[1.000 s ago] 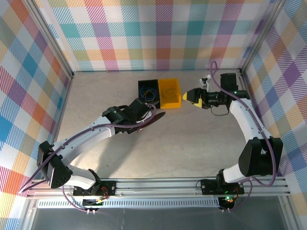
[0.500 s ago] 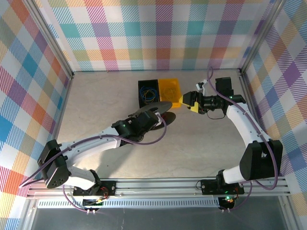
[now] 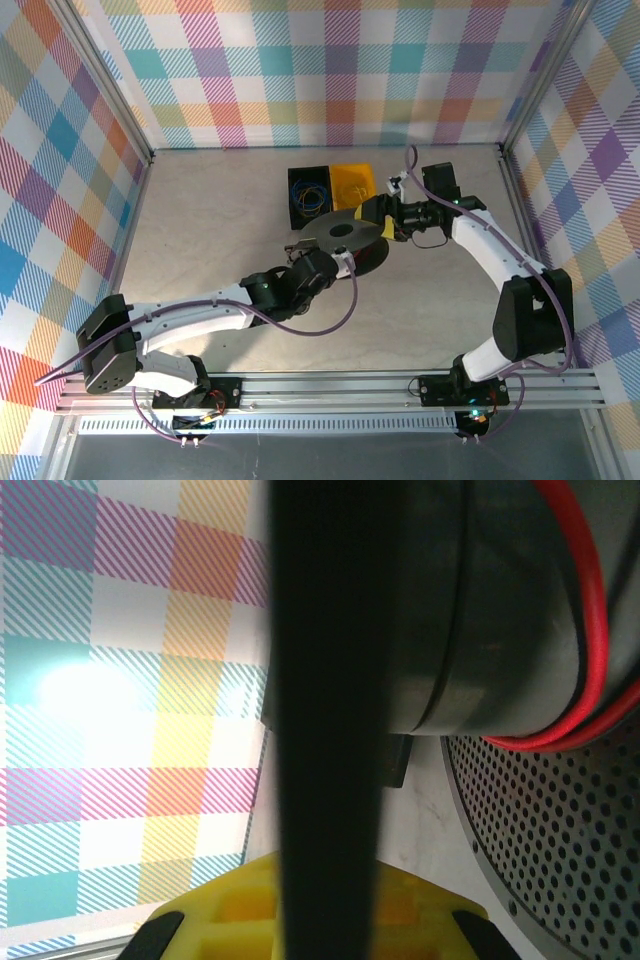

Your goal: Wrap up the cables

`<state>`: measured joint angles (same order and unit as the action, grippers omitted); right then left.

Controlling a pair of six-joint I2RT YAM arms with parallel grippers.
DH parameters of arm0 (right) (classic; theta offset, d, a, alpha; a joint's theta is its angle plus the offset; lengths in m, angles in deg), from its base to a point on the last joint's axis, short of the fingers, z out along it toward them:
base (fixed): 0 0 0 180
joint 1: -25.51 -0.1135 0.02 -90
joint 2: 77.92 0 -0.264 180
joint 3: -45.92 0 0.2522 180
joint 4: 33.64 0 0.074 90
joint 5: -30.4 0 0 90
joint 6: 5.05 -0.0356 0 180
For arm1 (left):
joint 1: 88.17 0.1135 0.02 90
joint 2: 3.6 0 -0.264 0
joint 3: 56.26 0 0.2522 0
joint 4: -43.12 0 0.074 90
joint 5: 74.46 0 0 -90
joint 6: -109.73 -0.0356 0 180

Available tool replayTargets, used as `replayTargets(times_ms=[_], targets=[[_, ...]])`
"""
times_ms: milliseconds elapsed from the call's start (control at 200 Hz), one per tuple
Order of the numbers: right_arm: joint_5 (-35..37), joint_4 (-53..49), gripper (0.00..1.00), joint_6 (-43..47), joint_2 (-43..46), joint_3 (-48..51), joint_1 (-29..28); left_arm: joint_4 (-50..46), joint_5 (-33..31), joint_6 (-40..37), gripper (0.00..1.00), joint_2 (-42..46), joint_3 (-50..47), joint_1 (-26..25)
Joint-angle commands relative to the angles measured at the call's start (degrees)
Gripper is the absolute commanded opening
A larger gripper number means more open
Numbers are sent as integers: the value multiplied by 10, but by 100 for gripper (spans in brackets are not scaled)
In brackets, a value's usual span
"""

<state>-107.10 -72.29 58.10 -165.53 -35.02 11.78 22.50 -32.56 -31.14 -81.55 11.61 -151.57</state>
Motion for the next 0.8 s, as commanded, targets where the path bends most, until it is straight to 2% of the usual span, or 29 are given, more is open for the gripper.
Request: replayTargets(times_ms=[0,430,525,615,720,795], targets=[[0,25,87,-15,-5,-6,-2,81,-27,-3,0,8,2,-11],[-9,55,46,-37,-8,8,-2,68,-8,26,0,44,-16,-18],[-9,66,31,-46,-6,13,-2,56,1,51,0,55,-15,-18],[-8,79,13,-58,-5,21,-2,36,10,78,0,67,-9,-18],[-3,98,0,-75,-2,31,-2,-1,29,115,25,86,1,-18],[-3,117,0,-91,1,39,-2,-31,46,138,39,101,11,-18]])
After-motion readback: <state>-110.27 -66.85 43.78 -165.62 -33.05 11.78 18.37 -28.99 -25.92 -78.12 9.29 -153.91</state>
